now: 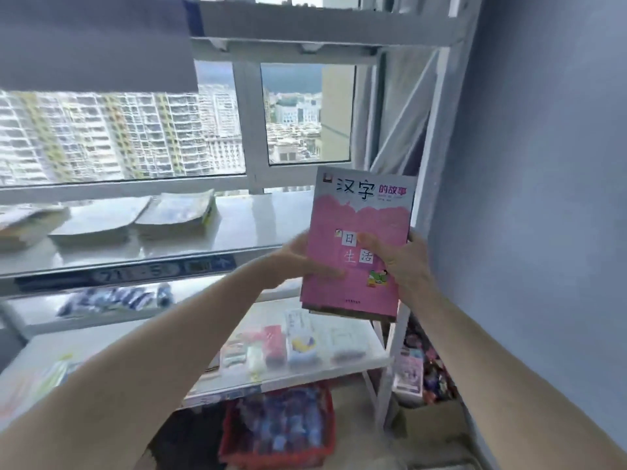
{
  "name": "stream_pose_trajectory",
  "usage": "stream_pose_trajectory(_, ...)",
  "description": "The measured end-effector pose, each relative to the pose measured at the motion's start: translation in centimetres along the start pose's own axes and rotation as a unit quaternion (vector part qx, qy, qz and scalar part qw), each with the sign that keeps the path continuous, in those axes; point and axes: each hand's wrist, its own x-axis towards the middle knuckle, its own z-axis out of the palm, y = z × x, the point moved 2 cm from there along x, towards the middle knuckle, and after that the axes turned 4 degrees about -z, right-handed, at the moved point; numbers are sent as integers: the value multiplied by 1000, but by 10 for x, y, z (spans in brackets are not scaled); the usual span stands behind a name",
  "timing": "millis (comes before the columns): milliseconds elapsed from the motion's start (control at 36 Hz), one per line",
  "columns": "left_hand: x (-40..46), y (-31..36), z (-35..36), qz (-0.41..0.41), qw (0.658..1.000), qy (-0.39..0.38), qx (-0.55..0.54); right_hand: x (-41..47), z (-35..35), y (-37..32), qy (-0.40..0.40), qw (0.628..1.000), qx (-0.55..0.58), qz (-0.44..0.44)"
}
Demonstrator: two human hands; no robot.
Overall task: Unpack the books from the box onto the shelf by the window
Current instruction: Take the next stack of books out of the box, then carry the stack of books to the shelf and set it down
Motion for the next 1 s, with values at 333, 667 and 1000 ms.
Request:
stream_pose_trajectory(333, 54, -7, -166, 52, 979, 164, 108, 138, 136, 22, -80, 992, 42, -87)
stream_pose_trajectory(667, 110, -50, -266, 71, 960, 250, 108, 253, 220, 68, -175, 977, 61, -110)
stream_pose_trajectory(1000, 131, -102, -296, 39, 954, 291, 60, 271, 240, 108, -194, 976, 36, -96)
